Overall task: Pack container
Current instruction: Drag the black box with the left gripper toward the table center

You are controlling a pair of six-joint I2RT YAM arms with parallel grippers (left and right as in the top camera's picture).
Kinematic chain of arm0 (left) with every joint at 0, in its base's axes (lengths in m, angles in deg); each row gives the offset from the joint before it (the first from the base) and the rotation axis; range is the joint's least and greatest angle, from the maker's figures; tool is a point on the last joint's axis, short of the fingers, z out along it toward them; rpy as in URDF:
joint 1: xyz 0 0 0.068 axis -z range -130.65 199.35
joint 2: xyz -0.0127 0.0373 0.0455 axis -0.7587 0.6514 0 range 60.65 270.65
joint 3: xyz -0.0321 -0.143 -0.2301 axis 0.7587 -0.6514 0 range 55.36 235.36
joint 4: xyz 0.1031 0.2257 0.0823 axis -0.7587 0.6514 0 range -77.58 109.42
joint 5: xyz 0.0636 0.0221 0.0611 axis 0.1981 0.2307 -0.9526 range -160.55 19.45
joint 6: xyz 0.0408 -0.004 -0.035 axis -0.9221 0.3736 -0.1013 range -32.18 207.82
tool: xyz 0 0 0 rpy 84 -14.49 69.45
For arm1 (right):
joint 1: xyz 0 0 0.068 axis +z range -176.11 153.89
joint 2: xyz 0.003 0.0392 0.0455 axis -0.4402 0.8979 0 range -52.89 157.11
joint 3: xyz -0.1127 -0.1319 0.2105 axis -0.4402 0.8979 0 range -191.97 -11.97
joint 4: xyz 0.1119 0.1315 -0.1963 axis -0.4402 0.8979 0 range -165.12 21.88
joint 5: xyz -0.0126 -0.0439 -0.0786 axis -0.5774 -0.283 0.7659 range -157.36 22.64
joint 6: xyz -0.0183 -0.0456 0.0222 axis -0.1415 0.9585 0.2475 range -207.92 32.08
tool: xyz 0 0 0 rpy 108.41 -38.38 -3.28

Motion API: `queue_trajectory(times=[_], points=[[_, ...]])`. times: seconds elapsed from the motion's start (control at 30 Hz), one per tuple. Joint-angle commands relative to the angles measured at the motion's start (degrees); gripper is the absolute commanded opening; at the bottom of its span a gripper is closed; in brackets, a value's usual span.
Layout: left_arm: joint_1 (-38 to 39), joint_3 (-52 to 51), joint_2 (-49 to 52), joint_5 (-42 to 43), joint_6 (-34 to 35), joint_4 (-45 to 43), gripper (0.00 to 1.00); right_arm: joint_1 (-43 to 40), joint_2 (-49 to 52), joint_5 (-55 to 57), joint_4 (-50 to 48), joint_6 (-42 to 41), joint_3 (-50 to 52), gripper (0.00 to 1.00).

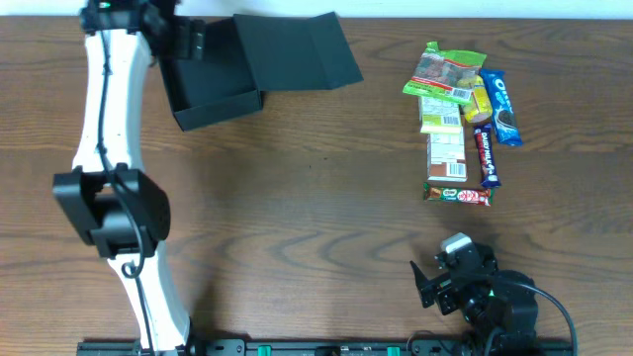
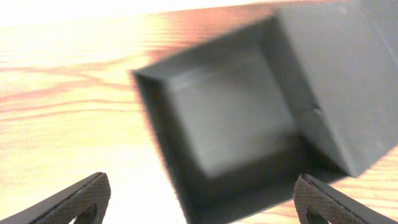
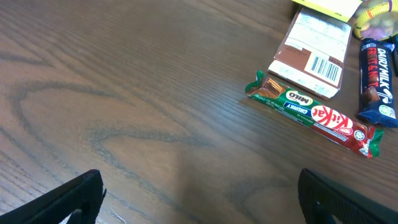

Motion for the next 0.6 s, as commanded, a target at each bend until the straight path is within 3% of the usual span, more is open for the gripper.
queue_trajectory(times=[0.0, 0.37, 0.4, 0.57], points=[[-2.0, -0.1, 1.4, -1.6, -0.2, 0.7, 0.95, 0.6, -0.3, -0.7, 0.1, 0.7, 0.3, 0.99], [-4.4, -0.2, 10.7, 4.0, 0.5, 4.7, 1.00, 0.6, -0.3, -0.7, 0.1, 0.7, 0.3, 0.99], [-4.3, -0.2, 11.5, 3.9, 0.5, 4.7, 0.94, 0.6, -0.3, -0.7, 0.1, 0.7, 0.3, 0.99], [-4.2, -0.2, 14.9, 0.4, 4.7, 4.9, 0.86, 0.6, -0.3, -0.7, 0.1, 0.7, 0.3, 0.99]])
